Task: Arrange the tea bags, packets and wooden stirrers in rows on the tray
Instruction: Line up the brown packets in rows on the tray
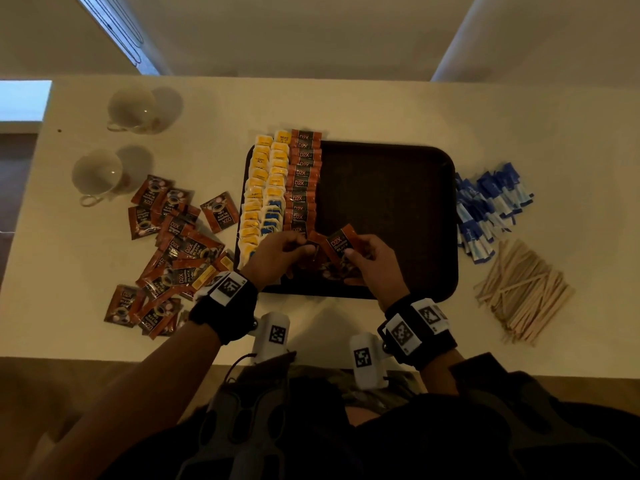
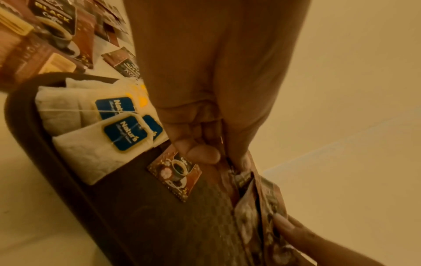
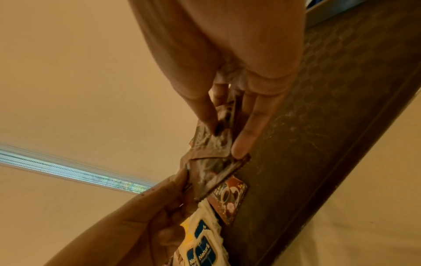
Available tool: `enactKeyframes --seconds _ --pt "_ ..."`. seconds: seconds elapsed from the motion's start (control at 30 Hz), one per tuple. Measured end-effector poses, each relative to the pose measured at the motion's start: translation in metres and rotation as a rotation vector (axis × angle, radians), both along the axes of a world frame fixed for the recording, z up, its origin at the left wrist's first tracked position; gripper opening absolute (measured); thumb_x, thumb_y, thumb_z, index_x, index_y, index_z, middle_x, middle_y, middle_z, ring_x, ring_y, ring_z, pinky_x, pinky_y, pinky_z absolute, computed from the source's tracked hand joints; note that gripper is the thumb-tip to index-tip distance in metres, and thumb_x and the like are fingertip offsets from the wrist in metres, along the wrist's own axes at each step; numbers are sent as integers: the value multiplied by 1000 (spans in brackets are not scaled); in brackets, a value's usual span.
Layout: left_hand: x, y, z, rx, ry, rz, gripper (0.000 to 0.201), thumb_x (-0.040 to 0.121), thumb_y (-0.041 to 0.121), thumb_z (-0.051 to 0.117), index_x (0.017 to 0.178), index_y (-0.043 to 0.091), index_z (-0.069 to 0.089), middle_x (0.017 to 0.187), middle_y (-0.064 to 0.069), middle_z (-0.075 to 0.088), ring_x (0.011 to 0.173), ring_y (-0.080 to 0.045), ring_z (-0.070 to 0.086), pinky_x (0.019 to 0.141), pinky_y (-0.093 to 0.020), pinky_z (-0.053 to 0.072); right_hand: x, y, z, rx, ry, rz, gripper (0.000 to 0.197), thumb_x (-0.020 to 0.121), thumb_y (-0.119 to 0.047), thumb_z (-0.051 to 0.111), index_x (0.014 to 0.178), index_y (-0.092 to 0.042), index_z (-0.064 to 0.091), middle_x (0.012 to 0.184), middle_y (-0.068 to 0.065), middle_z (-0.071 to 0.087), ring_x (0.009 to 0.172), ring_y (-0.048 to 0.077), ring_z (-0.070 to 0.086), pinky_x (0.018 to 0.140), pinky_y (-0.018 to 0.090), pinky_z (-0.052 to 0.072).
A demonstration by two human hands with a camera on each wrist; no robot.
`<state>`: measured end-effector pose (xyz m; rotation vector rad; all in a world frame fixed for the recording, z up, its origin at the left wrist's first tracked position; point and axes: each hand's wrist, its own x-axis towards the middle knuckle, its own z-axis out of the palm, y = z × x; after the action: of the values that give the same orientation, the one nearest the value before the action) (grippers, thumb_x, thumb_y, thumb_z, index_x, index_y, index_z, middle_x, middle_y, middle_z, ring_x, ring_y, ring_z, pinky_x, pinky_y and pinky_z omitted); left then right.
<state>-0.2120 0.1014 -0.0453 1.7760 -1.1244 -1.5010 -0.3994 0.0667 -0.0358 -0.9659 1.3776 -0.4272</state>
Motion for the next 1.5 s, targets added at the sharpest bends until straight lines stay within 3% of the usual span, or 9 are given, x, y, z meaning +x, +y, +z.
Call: enactKeyframes --seconds 0.17,0.33,0.43,0.53,0.73,0.87,0.97,1.2,1.5 --pt "15 -1 -2 21 -29 81 7 92 6 54 87 11 56 82 -2 57 60 3 59 44 -13 45 -8 -4 -5 -2 -2 -84 23 93 -9 55 116 -7 52 111 7 55 94 19 60 56 23 57" --pt "21 -18 -5 16 -395 -211 25 94 7 50 116 9 62 109 0 56 101 -12 50 84 -20 40 -15 -7 -7 -23 7 -102 21 94 -11 53 114 -10 50 110 4 53 86 8 57 57 21 56" --pt "16 -26 -10 14 -527 -396 26 92 11 53 115 17 65 119 -1 61 111 -17 54 91 -26 43 -15 -7 -6 -23 4 -103 24 94 -11 53 117 -7 50 113 5 53 92 14 58 55 19 56" --pt "11 -31 -13 -10 -646 -392 25 90 13 54 111 20 65 116 -5 63 108 -23 57 89 -38 49 -16 -6 -4 -15 -8 -102 19 94 -11 53 112 -10 50 112 4 53 98 17 56 54 17 55" --pt "7 -23 -9 -38 -855 -292 40 84 24 65 120 12 52 125 -9 50 115 -29 47 81 -41 46 -19 -6 -7 -10 -23 -127 15 93 -10 54 108 -13 50 104 0 53 86 8 57 53 17 55" --pt "-8 -8 -11 -176 -884 -534 52 82 24 67 128 12 47 129 -10 44 118 -28 45 84 -38 47 -17 -8 -8 5 -17 -131 17 93 -11 55 110 -11 51 112 7 54 98 20 58 51 17 54" --pt "-13 -2 -19 -174 -932 -715 59 81 27 67 134 15 43 132 -12 40 119 -28 43 90 -36 44 -14 -10 -6 13 -19 -123 20 93 -11 55 113 -10 51 113 7 54 101 21 57 52 18 55" --pt "-8 -1 -29 -230 -936 -640 53 73 13 75 121 14 54 126 -21 46 108 -37 53 76 -43 53 -13 -11 -5 20 -21 -109 16 93 -11 54 109 -13 50 110 4 54 99 20 58 54 18 56" --pt "-4 -10 -31 -229 -907 -604 49 82 12 65 128 14 47 140 -16 34 125 -34 40 87 -45 52 -12 -9 -2 18 -11 -88 16 93 -11 54 109 -14 49 111 4 53 100 18 56 56 19 56"
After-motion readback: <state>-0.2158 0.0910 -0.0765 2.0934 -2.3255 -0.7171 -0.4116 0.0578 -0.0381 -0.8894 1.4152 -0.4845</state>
